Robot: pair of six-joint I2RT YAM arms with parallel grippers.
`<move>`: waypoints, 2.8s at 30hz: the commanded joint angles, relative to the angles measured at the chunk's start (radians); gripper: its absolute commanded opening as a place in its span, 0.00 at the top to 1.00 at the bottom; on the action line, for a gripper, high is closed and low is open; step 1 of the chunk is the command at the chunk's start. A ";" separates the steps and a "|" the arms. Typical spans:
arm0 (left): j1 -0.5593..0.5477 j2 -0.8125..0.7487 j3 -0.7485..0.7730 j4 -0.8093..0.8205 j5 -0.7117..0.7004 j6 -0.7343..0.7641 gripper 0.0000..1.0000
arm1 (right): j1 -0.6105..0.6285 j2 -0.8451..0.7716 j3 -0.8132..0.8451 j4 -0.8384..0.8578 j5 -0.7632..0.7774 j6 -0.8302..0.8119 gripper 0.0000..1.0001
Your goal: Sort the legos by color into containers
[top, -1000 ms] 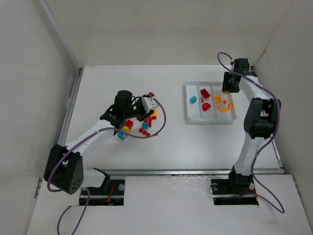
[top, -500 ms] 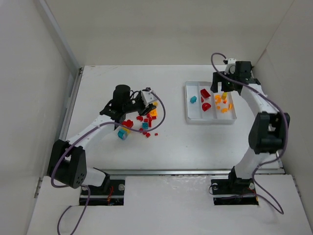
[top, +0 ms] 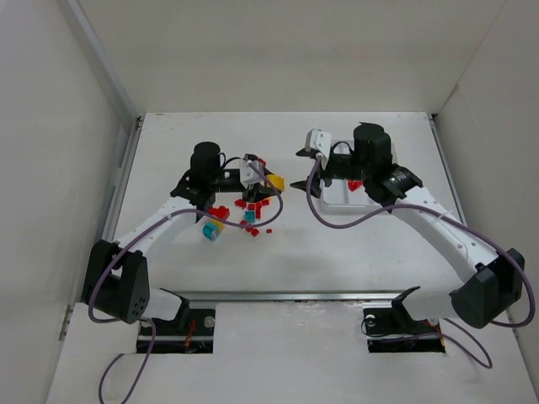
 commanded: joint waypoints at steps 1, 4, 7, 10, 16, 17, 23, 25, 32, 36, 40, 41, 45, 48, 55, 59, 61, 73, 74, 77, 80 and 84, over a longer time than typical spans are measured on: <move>0.004 -0.057 0.038 0.088 0.165 -0.048 1.00 | 0.054 0.009 0.009 0.046 -0.090 -0.064 0.16; 0.004 -0.069 0.029 0.107 0.188 -0.080 1.00 | 0.084 0.027 0.009 0.046 -0.117 -0.064 0.31; 0.004 -0.080 0.020 0.107 0.205 -0.089 1.00 | 0.107 0.027 0.009 0.037 -0.143 -0.064 0.35; 0.004 -0.089 0.020 0.107 0.214 -0.089 1.00 | 0.116 0.027 0.009 0.037 -0.162 -0.064 0.39; 0.004 -0.098 0.020 0.107 0.214 -0.089 1.00 | 0.136 0.047 0.019 0.037 -0.087 -0.055 0.39; 0.004 -0.098 0.011 0.107 0.214 -0.089 1.00 | 0.136 0.056 0.029 0.037 -0.087 -0.055 0.39; 0.004 -0.108 0.001 0.107 0.214 -0.089 1.00 | 0.136 0.105 0.060 0.037 -0.119 -0.055 0.54; 0.004 -0.108 0.001 0.107 0.214 -0.080 1.00 | 0.136 0.118 0.071 0.037 -0.131 -0.045 0.66; 0.004 -0.117 -0.017 0.107 0.214 -0.071 1.00 | 0.136 0.128 0.081 0.037 -0.127 -0.026 1.00; 0.004 -0.117 -0.017 0.107 0.214 -0.071 1.00 | 0.136 0.119 0.081 0.037 -0.108 -0.015 0.92; 0.004 -0.117 -0.017 0.107 0.214 -0.071 1.00 | 0.136 0.119 0.091 0.037 -0.120 -0.015 1.00; 0.004 -0.117 -0.017 0.107 0.214 -0.071 1.00 | 0.136 0.128 0.100 0.037 -0.120 -0.015 1.00; 0.004 -0.117 -0.026 0.107 0.193 -0.083 0.56 | 0.127 0.128 0.100 0.037 -0.131 -0.015 1.00; 0.004 -0.117 -0.026 0.107 0.184 -0.083 0.50 | 0.127 0.128 0.100 0.037 -0.140 -0.015 1.00; 0.004 -0.126 -0.045 0.107 0.175 -0.083 0.18 | 0.118 0.119 0.081 0.037 -0.085 -0.015 1.00; 0.004 -0.126 -0.055 0.107 0.118 -0.092 0.00 | 0.056 0.119 0.063 0.037 0.082 0.066 1.00; -0.005 -0.135 -0.056 0.107 -0.013 -0.118 0.00 | 0.013 0.119 0.063 0.037 0.168 0.158 1.00; -0.048 -0.170 -0.170 0.181 -0.780 -0.261 0.00 | -0.407 0.245 -0.064 0.049 0.857 0.552 1.00; -0.048 -0.170 -0.171 0.171 -0.780 -0.272 0.00 | -0.427 0.257 -0.064 0.049 0.870 0.561 1.00; -0.048 -0.189 -0.194 0.171 -0.770 -0.295 0.00 | -0.487 0.301 -0.054 0.049 0.871 0.575 1.00; -0.048 -0.200 -0.213 0.171 -0.770 -0.306 0.00 | -0.501 0.343 -0.025 0.049 0.871 0.575 1.00; -0.048 -0.209 -0.223 0.171 -0.770 -0.306 0.00 | -0.501 0.412 -0.003 0.011 0.915 0.575 0.83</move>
